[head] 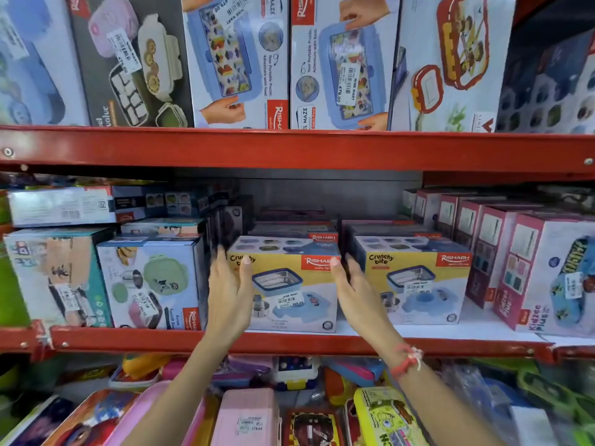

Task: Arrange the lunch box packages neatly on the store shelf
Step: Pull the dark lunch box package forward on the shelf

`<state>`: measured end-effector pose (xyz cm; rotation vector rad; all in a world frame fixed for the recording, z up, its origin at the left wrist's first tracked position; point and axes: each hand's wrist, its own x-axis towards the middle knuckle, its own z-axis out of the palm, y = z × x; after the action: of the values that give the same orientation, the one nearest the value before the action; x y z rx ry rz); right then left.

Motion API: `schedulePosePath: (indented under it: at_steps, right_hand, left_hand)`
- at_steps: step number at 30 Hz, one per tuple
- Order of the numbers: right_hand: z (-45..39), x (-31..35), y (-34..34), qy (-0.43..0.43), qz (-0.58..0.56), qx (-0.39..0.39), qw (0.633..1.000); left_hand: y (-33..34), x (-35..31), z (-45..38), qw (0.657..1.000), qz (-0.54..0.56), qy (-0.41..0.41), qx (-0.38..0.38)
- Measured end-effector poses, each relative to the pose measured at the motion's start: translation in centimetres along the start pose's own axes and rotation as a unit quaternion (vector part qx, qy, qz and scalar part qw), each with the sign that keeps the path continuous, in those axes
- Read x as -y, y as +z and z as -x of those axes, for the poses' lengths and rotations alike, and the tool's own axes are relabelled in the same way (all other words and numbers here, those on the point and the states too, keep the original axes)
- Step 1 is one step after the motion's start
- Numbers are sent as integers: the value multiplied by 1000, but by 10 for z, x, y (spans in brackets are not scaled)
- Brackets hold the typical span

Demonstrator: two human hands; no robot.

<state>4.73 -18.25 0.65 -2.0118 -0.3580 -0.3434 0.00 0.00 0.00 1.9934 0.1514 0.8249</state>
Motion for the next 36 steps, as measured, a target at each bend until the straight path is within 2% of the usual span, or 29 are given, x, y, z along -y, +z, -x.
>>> schedulePosePath:
  at_steps: [3,5,7,12,16,20,26,31,36]
  right_hand:
    - [-5,-3,7,159,-116,89,977]
    - [-8,-2,8,194,-174,93,961]
    - [-12,-4,8,206,-214,71,952]
    - [-22,4,-3,142,-281,-22,949]
    - [-29,15,-14,61,-257,-62,962]
    - [-35,13,-20,25,-258,-76,963]
    - [-36,2,-22,-32,-307,-36,951]
    - [-31,-18,-8,-72,-241,-30,967]
    - [-19,-36,10,-111,-147,-98,978]
  left_hand:
    - [-3,11,-3,986,72,-148,35]
    - [-8,20,-6,972,118,-188,70]
    - [-16,25,-11,963,169,-200,60]
    - [-37,18,-17,946,265,-181,44]
    - [-40,16,-23,931,314,-186,28]
    - [-46,15,-24,920,351,-158,77]
    - [-50,28,-23,941,297,-99,128]
    - [-33,34,-16,971,212,-91,64]
    - [-17,44,-9,981,161,-106,2]
